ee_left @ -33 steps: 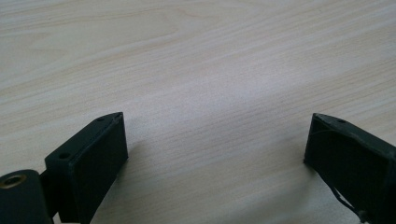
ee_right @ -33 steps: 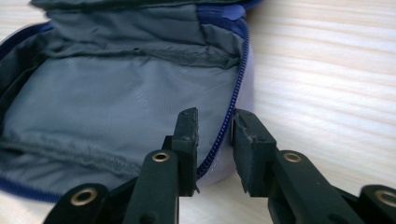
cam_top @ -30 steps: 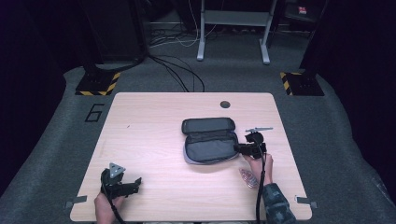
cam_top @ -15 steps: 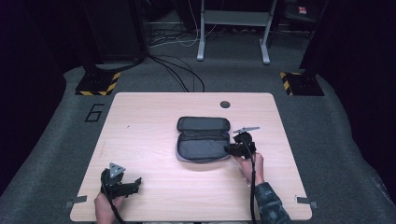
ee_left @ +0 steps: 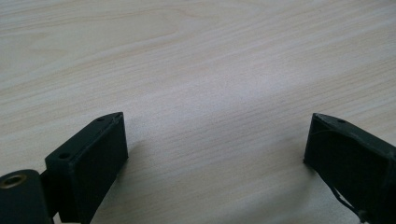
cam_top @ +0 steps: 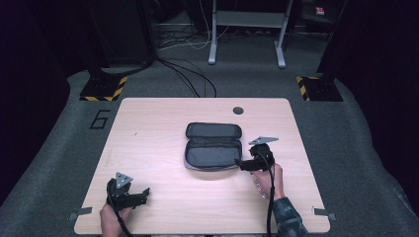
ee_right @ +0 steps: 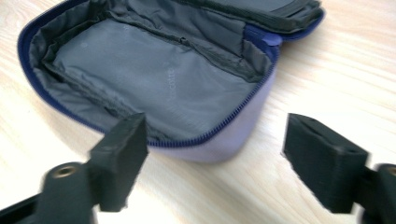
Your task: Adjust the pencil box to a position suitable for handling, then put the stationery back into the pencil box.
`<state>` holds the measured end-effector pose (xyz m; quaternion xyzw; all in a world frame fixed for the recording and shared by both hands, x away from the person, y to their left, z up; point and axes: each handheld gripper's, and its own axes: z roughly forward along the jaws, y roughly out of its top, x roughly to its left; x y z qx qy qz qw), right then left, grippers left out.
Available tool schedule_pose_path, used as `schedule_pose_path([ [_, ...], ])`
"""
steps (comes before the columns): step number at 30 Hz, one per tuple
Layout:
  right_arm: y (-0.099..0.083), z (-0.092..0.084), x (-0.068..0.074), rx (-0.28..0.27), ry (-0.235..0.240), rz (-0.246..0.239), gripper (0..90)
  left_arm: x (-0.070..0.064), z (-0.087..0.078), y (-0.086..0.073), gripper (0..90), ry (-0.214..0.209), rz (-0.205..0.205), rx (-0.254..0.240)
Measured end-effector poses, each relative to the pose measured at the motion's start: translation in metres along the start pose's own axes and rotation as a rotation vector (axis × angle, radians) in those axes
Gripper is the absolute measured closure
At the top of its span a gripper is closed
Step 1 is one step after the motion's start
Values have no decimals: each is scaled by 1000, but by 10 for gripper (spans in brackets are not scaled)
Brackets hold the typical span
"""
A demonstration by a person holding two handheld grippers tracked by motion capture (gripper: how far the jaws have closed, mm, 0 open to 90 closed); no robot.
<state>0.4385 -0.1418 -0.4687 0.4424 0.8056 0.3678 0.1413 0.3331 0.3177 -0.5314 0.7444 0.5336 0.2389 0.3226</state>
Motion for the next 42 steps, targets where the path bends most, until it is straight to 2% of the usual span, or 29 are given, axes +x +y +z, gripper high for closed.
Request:
schedule_pose_path([
  [1, 0, 0, 0, 0, 0, 0, 170, 0, 0, 0, 58, 0, 0, 0],
  [4, -8, -17, -1, -19, -21, -26, 139, 0, 0, 0, 58, 0, 1, 0],
  [12, -32, -46, -7, -31, -61, -24, 74, 0, 0, 0, 58, 0, 1, 0],
  [14, -34, -49, -8, -32, -63, -22, 71, 0, 0, 0, 58, 1, 2, -2],
  [16, -44, -58, -11, -27, -81, -26, 60, 0, 0, 0, 58, 1, 1, -2],
  [21, -58, -68, -15, -13, -69, -6, 41, 0, 0, 0, 58, -1, 1, 0],
  [23, -71, -75, -16, -5, -76, -7, 18, 0, 0, 0, 58, 0, 2, 3],
  [27, -83, -78, -18, 7, -81, -14, 4, 0, 0, 0, 58, 0, 2, 3],
  [29, -95, -77, -18, 21, -66, -22, 1, 1, 1, 0, 54, 10, -7, -2],
  [31, -99, -76, -16, 33, -76, -20, 7, 1, 1, 1, 46, 14, -5, 0],
  [33, -109, -70, -12, 38, -76, -33, 39, 2, 3, 4, 30, 14, -15, 23],
  [35, -111, -68, -12, 43, -76, -45, 50, 2, 4, 4, 24, 18, -18, 22],
  [36, -116, -63, -9, 48, -84, -63, 115, 2, 5, 5, 15, 23, -17, 23],
  [39, -117, -60, -7, 46, -82, -55, 143, 1, 6, 5, 7, 31, -28, 12],
  [40, -118, -57, -7, 50, -87, -70, 189, 1, 7, 6, 5, 34, -31, 12],
  [41, -118, -57, -7, 50, -87, -70, 189, 1, 7, 6, 4, 34, -31, 12],
  [42, -119, -56, -6, 37, -89, -65, 206, 0, 7, 6, 4, 33, -33, 16],
])
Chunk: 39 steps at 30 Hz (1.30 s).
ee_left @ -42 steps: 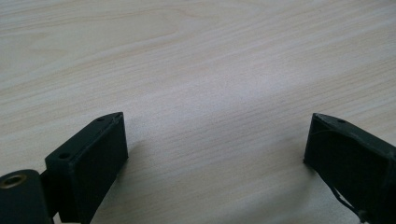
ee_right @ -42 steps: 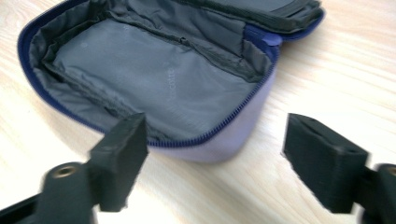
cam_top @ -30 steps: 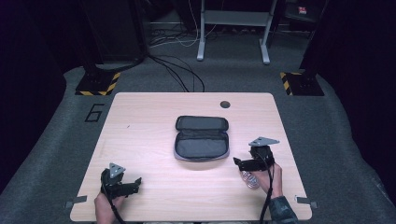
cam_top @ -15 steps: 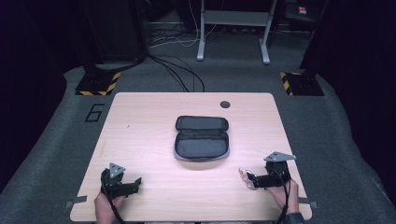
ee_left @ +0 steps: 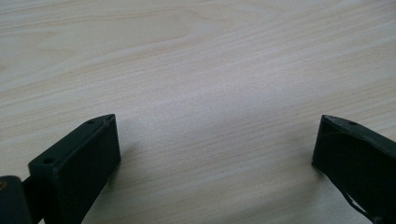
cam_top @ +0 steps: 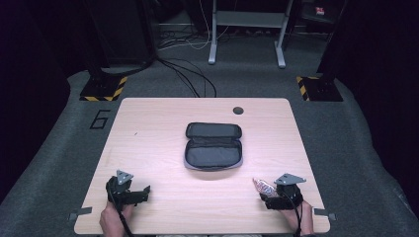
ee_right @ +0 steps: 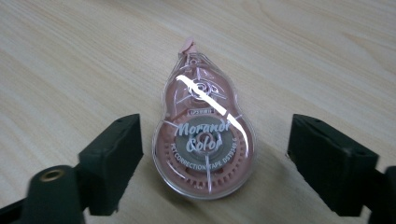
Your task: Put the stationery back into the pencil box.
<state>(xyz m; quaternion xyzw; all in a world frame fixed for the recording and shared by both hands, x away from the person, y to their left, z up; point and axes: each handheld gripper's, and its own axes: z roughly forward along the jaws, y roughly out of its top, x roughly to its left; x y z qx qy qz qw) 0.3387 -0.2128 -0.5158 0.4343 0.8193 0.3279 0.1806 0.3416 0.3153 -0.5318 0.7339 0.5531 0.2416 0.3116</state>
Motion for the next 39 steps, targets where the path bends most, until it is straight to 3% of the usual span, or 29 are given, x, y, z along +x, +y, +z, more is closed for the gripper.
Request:
schedule_pose_path([
  [5, 2, 5, 2, 13, 3, -9, 285, 0, 0, 0, 4, 0, -2, -1],
  [7, 2, 5, 3, -2, 21, -21, 380, 0, 0, 0, 4, 0, -2, -1],
  [18, 2, 2, 6, -30, 32, 14, 390, 0, 1, 0, 4, 0, -10, -8],
  [26, 16, -7, 9, -83, 15, 21, 390, 0, 1, 0, 4, 0, -10, -8],
  [39, 38, -13, 11, -116, 15, -13, 390, 0, 1, 0, 5, 0, -10, -8],
])
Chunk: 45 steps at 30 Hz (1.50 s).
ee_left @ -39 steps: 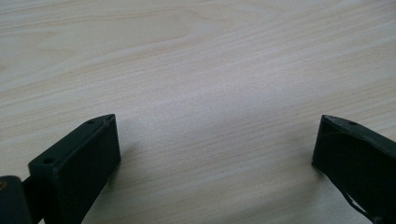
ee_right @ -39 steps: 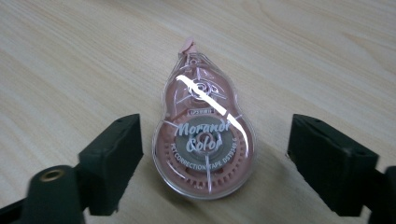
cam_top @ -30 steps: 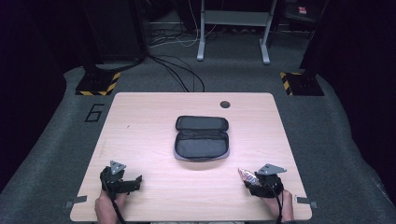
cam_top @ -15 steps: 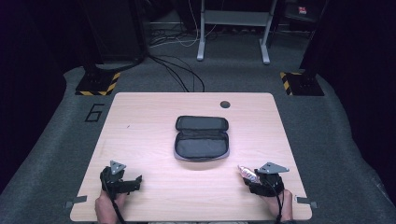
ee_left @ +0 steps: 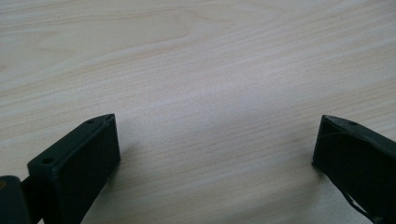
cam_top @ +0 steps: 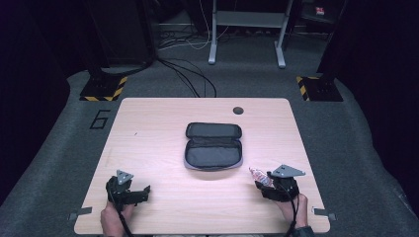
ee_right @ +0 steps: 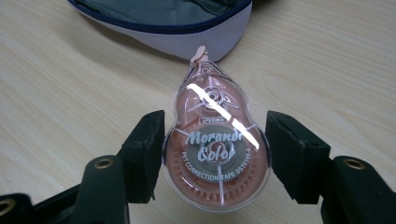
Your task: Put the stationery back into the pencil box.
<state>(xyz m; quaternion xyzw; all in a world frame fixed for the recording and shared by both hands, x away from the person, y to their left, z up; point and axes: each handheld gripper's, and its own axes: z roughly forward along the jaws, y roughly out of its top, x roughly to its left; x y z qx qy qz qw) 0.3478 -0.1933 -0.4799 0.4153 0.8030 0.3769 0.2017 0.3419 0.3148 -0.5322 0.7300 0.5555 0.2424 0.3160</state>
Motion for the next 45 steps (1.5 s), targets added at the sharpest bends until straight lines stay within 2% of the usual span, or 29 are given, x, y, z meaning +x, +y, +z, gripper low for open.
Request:
schedule_pose_path([
  [5, 7, 0, 1, -8, 3, 3, 390, 1, 0, 0, 6, -1, 9, 7],
  [18, 32, 0, 3, -32, 11, -40, 390, 0, -1, 0, 6, -1, 13, 10],
  [26, 43, 8, 6, -37, 15, -48, 390, 0, -1, 0, 6, -1, 13, 10],
  [30, 48, 11, 7, -28, 25, -67, 390, 0, -1, 0, 6, -1, 13, 10],
  [45, 74, 29, 13, -66, 38, -91, 390, 0, -1, 0, 6, -1, 12, 9],
])
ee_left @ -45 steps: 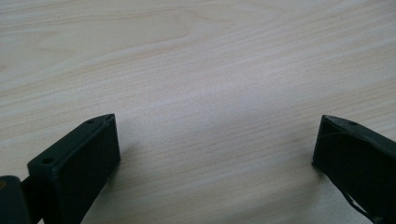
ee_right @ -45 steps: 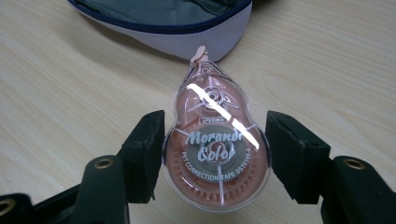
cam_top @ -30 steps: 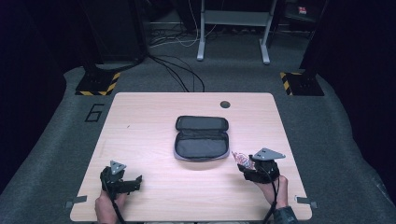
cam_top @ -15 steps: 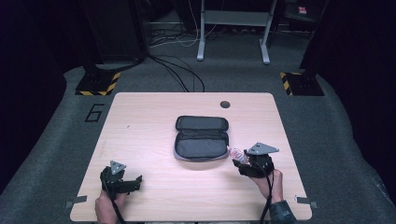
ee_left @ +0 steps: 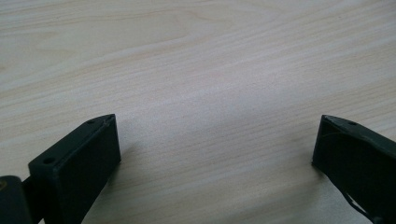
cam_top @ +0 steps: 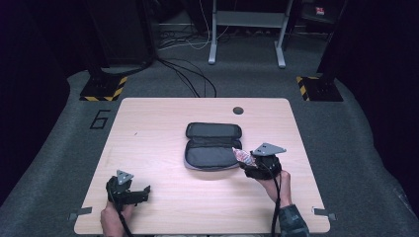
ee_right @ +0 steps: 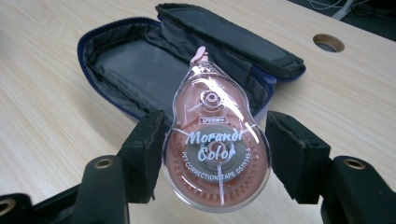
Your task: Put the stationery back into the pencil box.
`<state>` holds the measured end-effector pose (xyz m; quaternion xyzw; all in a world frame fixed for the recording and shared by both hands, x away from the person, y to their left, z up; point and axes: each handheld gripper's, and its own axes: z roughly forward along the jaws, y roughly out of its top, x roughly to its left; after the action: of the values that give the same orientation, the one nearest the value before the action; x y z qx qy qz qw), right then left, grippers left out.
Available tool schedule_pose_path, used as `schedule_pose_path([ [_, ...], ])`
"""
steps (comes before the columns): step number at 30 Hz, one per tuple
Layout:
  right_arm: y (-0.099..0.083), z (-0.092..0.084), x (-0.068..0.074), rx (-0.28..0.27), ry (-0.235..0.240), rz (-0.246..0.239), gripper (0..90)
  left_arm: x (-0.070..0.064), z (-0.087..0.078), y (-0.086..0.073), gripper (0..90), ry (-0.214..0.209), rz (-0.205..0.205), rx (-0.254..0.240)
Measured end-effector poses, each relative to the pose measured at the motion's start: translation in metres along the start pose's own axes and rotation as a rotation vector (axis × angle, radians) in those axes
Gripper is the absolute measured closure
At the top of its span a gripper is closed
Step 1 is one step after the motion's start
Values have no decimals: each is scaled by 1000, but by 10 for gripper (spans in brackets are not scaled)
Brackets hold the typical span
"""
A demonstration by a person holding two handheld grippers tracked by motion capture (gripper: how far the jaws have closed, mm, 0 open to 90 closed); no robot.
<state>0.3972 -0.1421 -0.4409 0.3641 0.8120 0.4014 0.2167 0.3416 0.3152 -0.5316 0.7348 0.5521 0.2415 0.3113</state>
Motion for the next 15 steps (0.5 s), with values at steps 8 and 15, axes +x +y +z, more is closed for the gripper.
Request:
schedule_pose_path([
  [8, 14, 10, 0, 6, 15, -16, 390, 0, 0, 0, 6, 0, 0, 0],
  [15, 24, 25, -1, 17, 33, -21, 390, 0, 0, 0, 6, 0, -1, 0],
])
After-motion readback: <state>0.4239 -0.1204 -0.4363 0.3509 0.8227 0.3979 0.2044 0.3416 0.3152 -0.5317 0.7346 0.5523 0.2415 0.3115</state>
